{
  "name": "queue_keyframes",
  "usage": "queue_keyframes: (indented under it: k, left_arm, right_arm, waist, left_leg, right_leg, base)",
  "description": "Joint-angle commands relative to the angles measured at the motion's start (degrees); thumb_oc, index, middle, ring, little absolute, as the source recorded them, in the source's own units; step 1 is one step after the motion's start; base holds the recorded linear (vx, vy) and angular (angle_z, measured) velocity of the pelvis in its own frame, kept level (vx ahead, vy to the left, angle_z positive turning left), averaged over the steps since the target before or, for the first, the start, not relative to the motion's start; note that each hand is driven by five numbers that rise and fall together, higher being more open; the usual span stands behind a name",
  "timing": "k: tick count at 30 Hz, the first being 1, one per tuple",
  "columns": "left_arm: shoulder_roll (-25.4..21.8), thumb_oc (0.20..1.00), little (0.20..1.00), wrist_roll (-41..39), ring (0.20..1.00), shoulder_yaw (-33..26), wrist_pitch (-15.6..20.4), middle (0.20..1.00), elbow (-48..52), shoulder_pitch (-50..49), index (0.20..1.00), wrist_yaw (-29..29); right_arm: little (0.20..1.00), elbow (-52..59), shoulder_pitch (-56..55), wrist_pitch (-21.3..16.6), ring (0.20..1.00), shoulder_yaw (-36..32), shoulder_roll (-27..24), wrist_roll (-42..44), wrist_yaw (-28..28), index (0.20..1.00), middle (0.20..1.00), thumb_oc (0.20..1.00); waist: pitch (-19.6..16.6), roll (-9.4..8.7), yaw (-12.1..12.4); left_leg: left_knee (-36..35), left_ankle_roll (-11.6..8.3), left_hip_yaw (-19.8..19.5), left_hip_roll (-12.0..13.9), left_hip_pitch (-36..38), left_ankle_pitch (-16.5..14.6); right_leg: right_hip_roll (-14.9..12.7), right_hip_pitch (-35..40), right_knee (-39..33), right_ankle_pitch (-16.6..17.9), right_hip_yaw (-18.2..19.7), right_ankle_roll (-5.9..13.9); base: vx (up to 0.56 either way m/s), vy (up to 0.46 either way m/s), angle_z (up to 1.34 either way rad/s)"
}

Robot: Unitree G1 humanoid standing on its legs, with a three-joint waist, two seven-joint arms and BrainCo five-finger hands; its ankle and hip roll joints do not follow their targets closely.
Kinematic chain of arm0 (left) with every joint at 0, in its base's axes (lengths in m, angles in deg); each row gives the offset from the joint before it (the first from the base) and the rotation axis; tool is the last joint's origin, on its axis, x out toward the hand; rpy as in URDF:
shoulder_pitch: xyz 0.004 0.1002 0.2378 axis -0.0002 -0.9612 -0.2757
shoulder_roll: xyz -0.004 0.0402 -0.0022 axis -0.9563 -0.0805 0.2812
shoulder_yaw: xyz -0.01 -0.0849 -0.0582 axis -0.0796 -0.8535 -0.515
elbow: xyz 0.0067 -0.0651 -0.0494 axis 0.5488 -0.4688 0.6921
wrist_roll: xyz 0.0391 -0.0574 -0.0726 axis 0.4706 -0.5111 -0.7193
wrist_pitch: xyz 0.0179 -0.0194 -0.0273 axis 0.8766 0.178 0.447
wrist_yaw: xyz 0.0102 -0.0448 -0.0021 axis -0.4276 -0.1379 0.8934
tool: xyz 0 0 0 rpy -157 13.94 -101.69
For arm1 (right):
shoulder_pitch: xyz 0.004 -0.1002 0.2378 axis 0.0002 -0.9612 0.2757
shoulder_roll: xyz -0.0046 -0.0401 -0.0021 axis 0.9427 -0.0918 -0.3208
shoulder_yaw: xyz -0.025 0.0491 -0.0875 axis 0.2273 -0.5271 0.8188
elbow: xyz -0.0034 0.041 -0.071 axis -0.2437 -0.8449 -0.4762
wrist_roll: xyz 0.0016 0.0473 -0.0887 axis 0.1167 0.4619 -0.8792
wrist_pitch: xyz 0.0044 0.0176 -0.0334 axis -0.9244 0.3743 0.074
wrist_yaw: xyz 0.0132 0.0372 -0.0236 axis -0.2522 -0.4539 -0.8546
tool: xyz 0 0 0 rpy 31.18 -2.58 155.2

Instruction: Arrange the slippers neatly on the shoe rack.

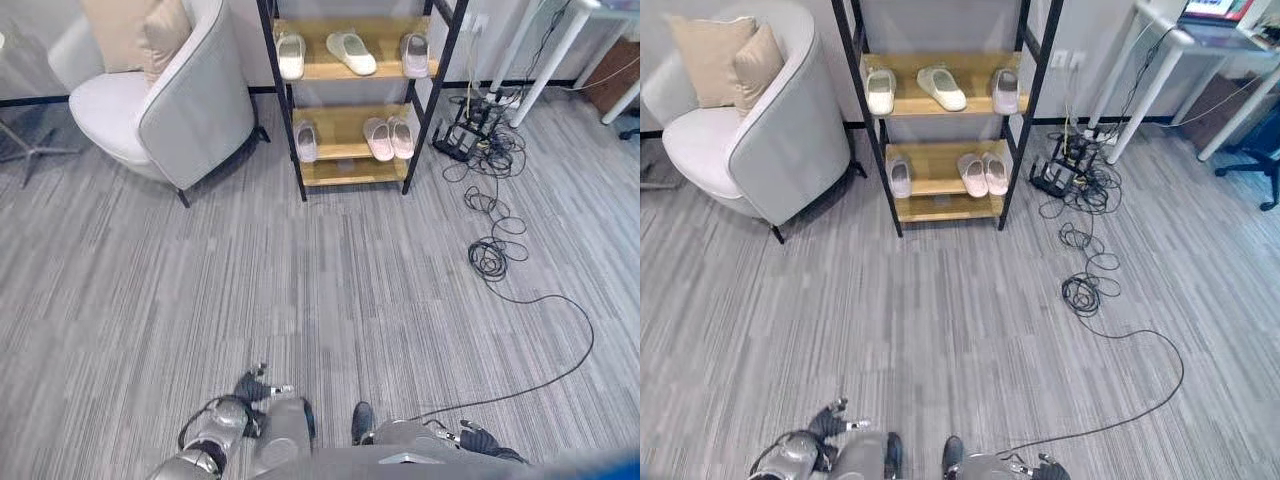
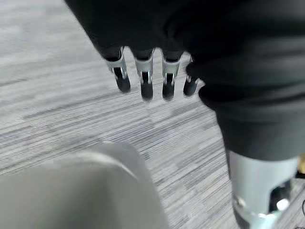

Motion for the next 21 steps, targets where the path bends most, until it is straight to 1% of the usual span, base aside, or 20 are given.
queue_keyframes:
  k: [1, 2, 3, 5, 6, 7, 8, 9, 10, 11, 12, 13, 14, 15, 16, 17, 18, 19, 20, 21]
  left_arm:
    - [1.2, 1.0, 1.0, 2.8, 1.0, 0.2, 0.2, 1.0, -3.3, -1.4, 1.0, -0.5]
    - [1.3, 1.0, 1.0, 2.6, 1.0, -0.5, 0.0, 1.0, -4.3, -2.1, 1.0, 0.1]
    - [1.3, 1.0, 1.0, 2.8, 1.0, -2.2, -0.8, 1.0, -6.3, -3.7, 1.0, 0.6]
    - [0.9, 1.0, 1.0, 2.6, 1.0, -3.8, -1.4, 1.0, -7.5, -4.9, 1.0, 0.8]
    - [0.4, 1.0, 1.0, 1.9, 1.0, -4.8, -1.5, 1.0, -7.8, -5.3, 1.0, 1.0]
    - [0.2, 1.0, 1.0, 1.2, 1.0, -5.5, -1.6, 1.0, -8.0, -5.6, 1.0, 1.0]
    - [-0.4, 1.0, 1.0, 0.6, 1.0, -6.0, -1.9, 1.0, -7.6, -5.7, 1.0, 0.9]
    - [-0.7, 1.0, 1.0, 0.4, 1.0, -6.0, -1.9, 1.0, -7.2, -5.4, 1.0, 0.5]
    - [-1.6, 1.0, 1.0, -1.2, 1.0, -6.7, -2.0, 1.0, -6.6, -4.2, 1.0, 0.1]
    - [-2.0, 1.0, 1.0, -1.9, 1.0, -7.1, -1.9, 1.0, -6.4, -3.7, 1.0, 0.0]
    - [-2.5, 1.0, 1.0, -2.6, 1.0, -7.3, -1.6, 1.0, -6.0, -3.2, 1.0, -0.1]
    - [-2.9, 1.0, 1.0, -2.7, 1.0, -7.4, -1.3, 1.0, -5.5, -2.6, 1.0, -0.5]
    - [-3.0, 1.0, 1.0, -2.9, 1.0, -6.9, -0.6, 1.0, -4.5, -1.3, 1.0, -1.1]
    - [-3.0, 1.0, 1.0, -2.9, 1.0, -6.9, -0.6, 1.0, -4.5, -1.2, 1.0, -1.1]
    - [-2.9, 1.0, 1.0, -2.7, 1.0, -6.5, -0.3, 1.0, -4.2, -0.3, 1.0, -1.4]
    - [-2.6, 1.0, 1.0, -2.6, 1.0, -6.0, -0.1, 1.0, -4.0, 0.3, 1.0, -1.6]
    - [-1.5, 1.0, 1.0, -1.9, 1.0, -5.5, 0.1, 1.0, -4.9, 0.7, 1.0, -1.5]
    - [-1.1, 1.0, 1.0, -1.5, 1.0, -5.4, -0.2, 1.0, -5.6, 0.2, 1.0, -1.5]
    - [-0.2, 1.0, 1.0, -1.9, 1.0, -5.8, -0.2, 1.0, -6.4, -0.5, 1.0, -1.4]
    - [-0.2, 1.0, 1.0, -1.9, 1.0, -5.8, -0.2, 1.0, -6.4, -0.5, 1.0, -1.4]
  right_arm:
    - [1.0, 2.9, 0.5, -0.7, 1.0, 1.8, -1.0, -2.4, 0.8, 1.0, 1.0, 1.0]
    - [1.0, 3.0, 0.9, -0.6, 1.0, 1.9, -1.0, -2.9, 0.6, 1.0, 1.0, 1.0]
    - [1.0, 3.4, 1.6, -0.6, 1.0, 1.5, -0.9, -3.1, 0.2, 1.0, 1.0, 1.0]
    - [1.0, 4.5, 1.9, -0.8, 1.0, 1.0, -0.4, -2.2, 0.2, 1.0, 1.0, 1.0]
    - [1.0, 5.4, 1.8, -1.0, 1.0, 0.7, 0.2, -1.3, -0.2, 1.0, 1.0, 1.0]
    - [1.0, 6.0, 1.9, -1.0, 1.0, 0.3, 0.6, -0.6, -0.6, 1.0, 1.0, 1.0]
    - [1.0, 6.7, 1.6, -0.6, 1.0, 0.7, 1.0, -1.5, -1.2, 1.0, 1.0, 1.0]
    - [1.0, 6.8, 1.5, -0.5, 1.0, 0.6, 1.1, -1.8, -1.1, 1.0, 1.0, 1.0]
    - [1.0, 6.8, 1.1, -0.4, 1.0, 0.4, 1.5, -1.9, -1.0, 1.0, 1.0, 1.0]
    - [1.0, 6.7, 0.9, -0.3, 1.0, 0.4, 1.5, -2.0, -1.1, 1.0, 1.0, 1.0]
    - [1.0, 6.4, 0.6, -0.2, 1.0, 0.5, 1.6, -2.0, -1.2, 1.0, 1.0, 1.0]
    - [1.0, 6.1, 0.3, -0.1, 1.0, 0.6, 1.5, -2.0, -1.2, 1.0, 1.0, 1.0]
    - [1.0, 5.4, 0.1, -0.1, 1.0, 0.5, 0.9, -1.7, -1.1, 1.0, 1.0, 1.0]
    - [1.0, 5.4, 0.1, -0.1, 1.0, 0.5, 0.9, -1.7, -1.1, 1.0, 1.0, 1.0]
    - [1.0, 4.9, 0.1, 0.0, 1.0, 0.4, 0.7, -1.6, -1.0, 1.0, 1.0, 1.0]
    - [1.0, 4.4, 0.2, 0.2, 1.0, 0.3, 0.5, -1.5, -0.9, 1.0, 1.0, 1.0]
    - [1.0, 2.5, -0.7, 0.3, 1.0, -0.8, 0.3, -0.8, -0.7, 1.0, 1.0, 1.0]
    - [1.0, 2.5, -0.8, 0.3, 1.0, -0.9, 0.3, -0.8, -0.8, 1.0, 1.0, 1.0]
    - [1.0, 3.4, -3.1, -0.2, 1.0, -0.6, 1.1, -0.9, -0.7, 1.0, 1.0, 1.0]
    - [1.0, 3.5, -3.1, -0.2, 1.0, -0.6, 1.1, -0.9, -0.7, 1.0, 1.0, 1.0]
  waist:
    - [-2.2, 0.13, 3.3]
    - [-2.7, 0.26, 3.7]
    - [-3.5, -0.09, 3.9]
    - [-4.6, -0.99, 3.8]
    - [-4.8, -1.42, 3.7]
    - [-4.8, -1.67, 3.6]
    - [-4.0, -0.64, 3.1]
    - [-3.5, 0.0, 3.0]
    - [-2.9, 1.06, 2.4]
    - [-2.6, 1.08, 2.0]
    - [-2.0, 0.93, 1.3]
    - [-1.9, 0.83, 0.6]
    - [-1.7, 0.38, -0.7]
    - [-1.7, 0.42, -0.8]
    - [-2.1, 0.2, -1.5]
    - [-2.1, 0.63, -2.2]
    - [-3.3, 0.76, -3.2]
    - [-3.9, 0.84, -3.4]
    - [-4.6, 1.21, -4.1]
    - [-4.5, 1.23, -4.1]
  left_leg:
    - [-4.3, 0.83, -5.7, -1.2, -0.3, 4.8]
    - [-5.8, 1.2, -7.3, -1.4, 0.7, 4.8]
    - [-6.3, 2.67, -7.9, -1.6, 2.4, 4.7]
    - [-5.2, 4.01, -7.6, -2.1, 3.7, 3.6]
    - [-5.0, 4.86, -7.2, -2.3, 4.9, 2.7]
    - [-4.5, 5.78, -6.8, -2.8, 5.8, 1.6]
    - [-4.5, 7.93, -6.8, -2.5, 10.3, -0.8]
    - [-4.2, 8.55, -7.4, -2.2, 11.5, -1.5]
    - [-4.6, 9.24, -8.6, -1.3, 14.6, -2.7]
    - [-4.9, 9.26, -9.3, -1.4, 16.1, -3.4]
    - [-5.3, 8.96, -10.2, -1.4, 18.0, -4.1]
    - [-5.9, 8.65, -11.4, -1.4, 19.7, -4.8]
    - [-6.9, 7.82, -13.6, -1.8, 22.2, -6.1]
    - [-7.0, 7.8, -13.7, -1.8, 22.2, -6.0]
    - [-7.9, 7.33, -14.7, -2.0, 23.1, -6.3]
    - [-9.1, 6.94, -15.6, -1.7, 24.8, -6.7]
    - [-9.4, 6.21, -17.2, -1.9, 26.1, -7.2]
    - [-9.2, 5.96, -17.4, -1.6, 26.3, -7.1]
    - [-9.2, 5.05, -17.6, -0.8, 27.1, -6.7]
    - [-9.2, 5.04, -17.6, -0.8, 27.1, -6.7]
  right_leg:
    - [-2.3, 8.1, -0.1, -1.1, 1.0, 7.62]
    - [-1.9, 8.3, 0.2, -1.6, 2.1, 7.67]
    - [-2.2, 8.4, 2.3, -2.1, 2.8, 8.1]
    - [-3.1, 7.7, 6.6, -0.5, 3.5, 9.46]
    - [-3.5, 6.5, 10.3, 1.7, 4.6, 10.57]
    - [-4.1, 5.2, 14.9, 4.9, 5.2, 11.96]
    - [-6.1, -0.8, 29.7, 14.8, 3.4, 14.78]
    - [-6.6, -2.4, 33.4, 16.0, 2.0, 14.47]
    - [-7.9, -6.9, 37.3, 14.8, -0.7, 13.16]
    - [-8.3, -8.7, 35.4, 13.1, -1.6, 12.52]
    - [-8.4, -9.7, 31.8, 10.5, -2.4, 11.76]
    - [-7.9, -10.8, 27.5, 8.8, -2.6, 11.07]
    - [-6.6, -11.9, 16.0, 8.3, -0.1, 11.15]
    - [-6.5, -11.8, 15.8, 8.5, -0.2, 11.14]
    - [-6.2, -13.2, 10.6, 9.1, 1.4, 11.54]
    - [-5.7, -13.1, 6.7, 10.2, 2.1, 12.0]
    - [-5.0, -11.6, 3.2, 11.0, 4.5, 12.04]
    - [-4.5, -11.7, 4.2, 11.1, 4.9, 11.39]
    - [-3.5, -10.9, 3.6, 11.0, 5.3, 10.88]
    - [-3.5, -10.8, 3.6, 11.0, 5.3, 10.87]
  base:
    - [0.39, 0.081, -0.82]
    - [0.38, 0.151, -1.07]
    - [0.42, 0.198, -1.33]
    - [0.39, 0.203, -1.08]
    - [0.35, 0.221, -0.4]
    - [0.5, 0.355, -0.42]
    - [0.48, 0.359, -0.39]
    - [0.6, 0.383, -0.18]
    - [0.44, 0.205, 0.09]
    - [0.48, 0.128, 0.23]
    - [0.38, -0.019, 0.28]
    - [0.51, -0.104, 0.35]
    - [0.38, -0.094, 0.41]
    - [0.36, -0.089, 0.6]
    - [0.26, -0.039, 0.77]
    - [0.54, -0.085, 1.18]
    - [0.52, -0.096, 1.4]
    - [0.54, -0.13, 1.35]
    - [0.27, -0.084, 0.9]
    - [0.23, -0.094, 0.27]
